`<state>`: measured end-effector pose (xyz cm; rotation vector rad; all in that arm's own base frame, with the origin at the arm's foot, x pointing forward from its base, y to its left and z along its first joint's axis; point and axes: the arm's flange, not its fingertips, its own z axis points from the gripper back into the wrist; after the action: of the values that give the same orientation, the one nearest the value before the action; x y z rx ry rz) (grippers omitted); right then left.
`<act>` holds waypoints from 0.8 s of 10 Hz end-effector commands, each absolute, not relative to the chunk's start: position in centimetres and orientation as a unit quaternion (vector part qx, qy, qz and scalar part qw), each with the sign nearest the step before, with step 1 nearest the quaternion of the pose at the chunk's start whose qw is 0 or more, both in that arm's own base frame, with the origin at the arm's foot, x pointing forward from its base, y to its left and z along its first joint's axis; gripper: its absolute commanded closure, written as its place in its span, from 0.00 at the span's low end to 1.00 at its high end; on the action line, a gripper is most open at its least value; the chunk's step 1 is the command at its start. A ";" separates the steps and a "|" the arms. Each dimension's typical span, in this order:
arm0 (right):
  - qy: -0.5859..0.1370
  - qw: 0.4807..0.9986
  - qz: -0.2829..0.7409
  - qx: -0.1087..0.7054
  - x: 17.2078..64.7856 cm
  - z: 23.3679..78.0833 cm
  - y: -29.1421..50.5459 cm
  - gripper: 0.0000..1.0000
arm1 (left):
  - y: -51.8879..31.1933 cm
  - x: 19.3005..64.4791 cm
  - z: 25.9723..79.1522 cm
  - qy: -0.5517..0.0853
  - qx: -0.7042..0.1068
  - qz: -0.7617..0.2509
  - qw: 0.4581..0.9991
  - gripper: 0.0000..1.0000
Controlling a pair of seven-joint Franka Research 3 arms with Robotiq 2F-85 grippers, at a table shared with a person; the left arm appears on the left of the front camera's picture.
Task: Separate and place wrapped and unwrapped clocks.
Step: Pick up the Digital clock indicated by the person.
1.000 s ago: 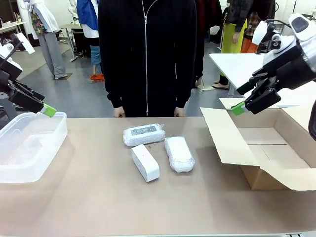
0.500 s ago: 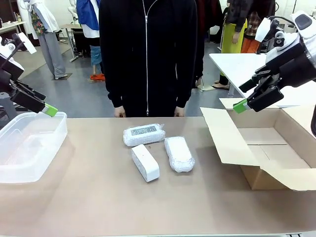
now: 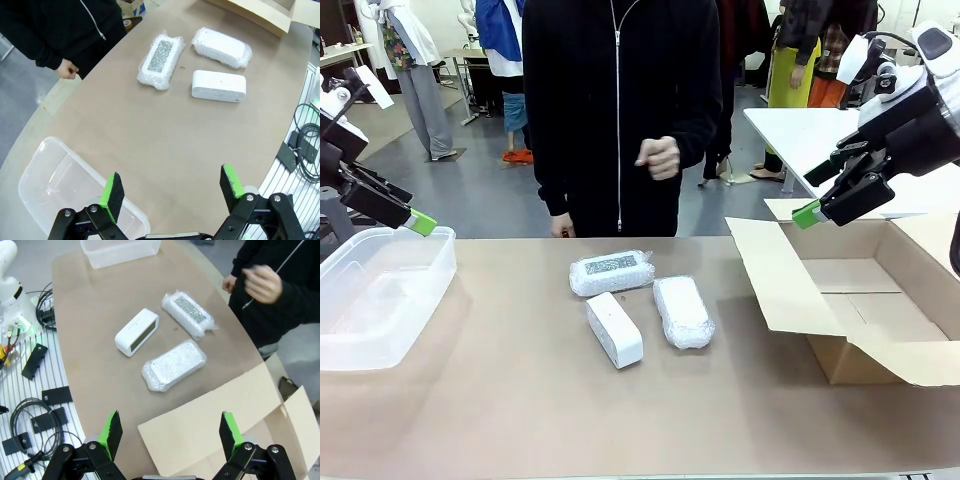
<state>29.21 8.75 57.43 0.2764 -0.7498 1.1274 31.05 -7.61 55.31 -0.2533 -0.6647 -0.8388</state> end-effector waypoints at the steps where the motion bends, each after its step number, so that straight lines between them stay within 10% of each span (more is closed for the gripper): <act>1: -0.345 0.768 0.523 0.134 29.1 57.3 8.8 0.00 | -7.4 30.9 55.3 -0.313 -0.123 -0.400 0.853 0.00; 8: -0.345 0.768 0.523 0.134 29.1 57.3 8.8 0.00 | -7.4 30.9 55.3 -0.313 -0.123 -0.400 0.853 0.00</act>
<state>29.21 8.75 57.46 0.2762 -0.7503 1.1275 31.05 -7.61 55.31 -0.2534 -0.6644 -0.8389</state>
